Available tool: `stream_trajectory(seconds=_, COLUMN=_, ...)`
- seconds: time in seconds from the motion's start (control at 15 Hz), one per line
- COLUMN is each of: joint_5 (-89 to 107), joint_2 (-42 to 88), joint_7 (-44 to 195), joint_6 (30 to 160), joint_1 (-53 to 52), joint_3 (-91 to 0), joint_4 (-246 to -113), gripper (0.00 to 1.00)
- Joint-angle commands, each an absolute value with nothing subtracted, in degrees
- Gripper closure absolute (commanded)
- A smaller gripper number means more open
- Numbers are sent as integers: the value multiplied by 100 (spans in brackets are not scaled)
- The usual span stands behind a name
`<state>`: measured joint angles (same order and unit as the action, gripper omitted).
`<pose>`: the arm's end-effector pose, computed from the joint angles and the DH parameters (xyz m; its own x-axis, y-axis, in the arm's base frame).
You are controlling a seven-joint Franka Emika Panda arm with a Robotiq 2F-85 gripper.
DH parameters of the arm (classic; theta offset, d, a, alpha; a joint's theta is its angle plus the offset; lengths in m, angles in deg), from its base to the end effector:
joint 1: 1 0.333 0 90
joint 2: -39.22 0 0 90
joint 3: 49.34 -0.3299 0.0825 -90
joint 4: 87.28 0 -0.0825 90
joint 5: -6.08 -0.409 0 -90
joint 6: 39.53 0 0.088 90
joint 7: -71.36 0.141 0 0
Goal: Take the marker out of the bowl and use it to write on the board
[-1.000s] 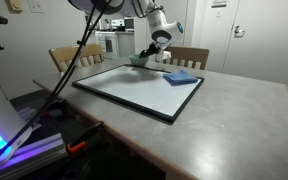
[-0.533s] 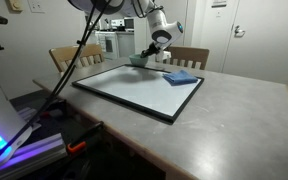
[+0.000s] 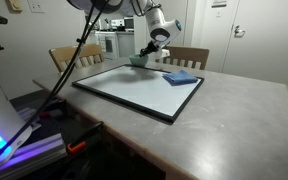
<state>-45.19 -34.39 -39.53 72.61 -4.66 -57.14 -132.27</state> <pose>0.8303 0.0838 0.1195 0.0317 0.5886 0.8078 0.9966 -0.0797 0.0190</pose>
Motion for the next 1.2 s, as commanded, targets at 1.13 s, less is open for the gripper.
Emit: stream_trajectory(seconds=1.13, joint_5=-1734, joint_2=-1733, joint_7=-633, joint_6=6349, joint_1=1295, joint_3=-3915, joint_4=-13332, gripper=95)
